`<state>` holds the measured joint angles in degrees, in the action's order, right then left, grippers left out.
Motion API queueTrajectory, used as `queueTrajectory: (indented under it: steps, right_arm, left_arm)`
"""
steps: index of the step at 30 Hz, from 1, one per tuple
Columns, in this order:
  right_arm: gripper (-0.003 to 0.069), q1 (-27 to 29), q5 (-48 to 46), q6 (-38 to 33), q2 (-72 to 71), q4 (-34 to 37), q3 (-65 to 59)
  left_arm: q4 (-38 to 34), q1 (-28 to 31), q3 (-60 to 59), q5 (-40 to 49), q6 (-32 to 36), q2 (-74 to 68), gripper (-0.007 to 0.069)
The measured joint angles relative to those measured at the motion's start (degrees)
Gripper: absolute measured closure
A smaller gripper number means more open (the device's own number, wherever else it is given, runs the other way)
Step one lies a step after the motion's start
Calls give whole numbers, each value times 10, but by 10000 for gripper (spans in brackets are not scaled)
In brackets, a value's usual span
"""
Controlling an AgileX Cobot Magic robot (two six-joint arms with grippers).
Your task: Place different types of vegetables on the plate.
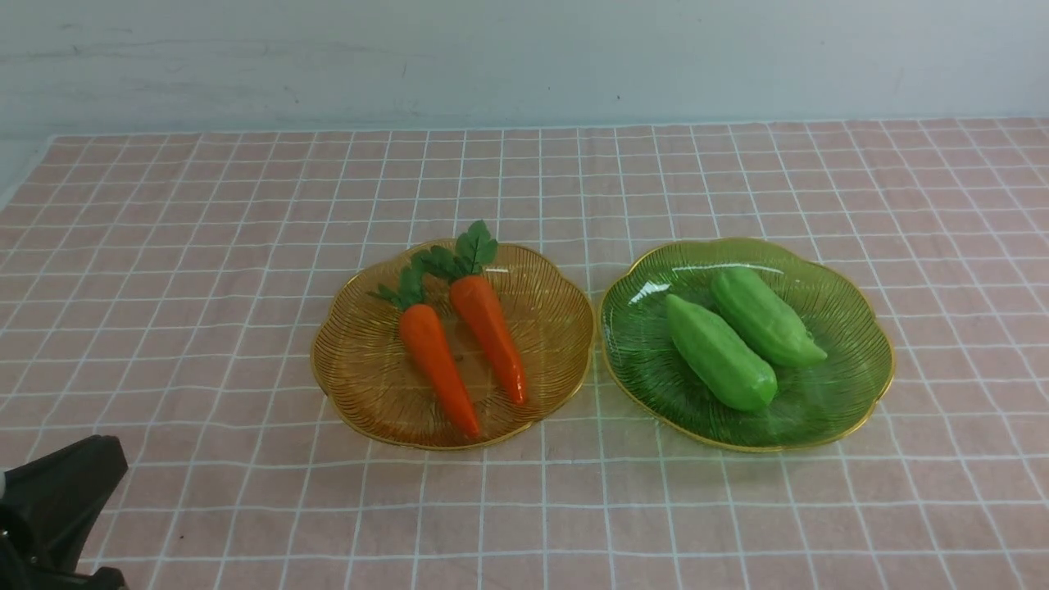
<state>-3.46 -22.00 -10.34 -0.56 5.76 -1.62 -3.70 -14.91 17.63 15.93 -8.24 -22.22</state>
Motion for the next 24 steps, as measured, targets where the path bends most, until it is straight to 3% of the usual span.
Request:
queueTrajectory:
  steps: [13,24]
  right_arm:
    - [676,0,0,0,0,0,0]
    - [676,0,0,0,0,0,0]
  left_arm:
    - [7,14,-45,-15,14,10,628]
    - [1,83,-176,-17,82,193,628]
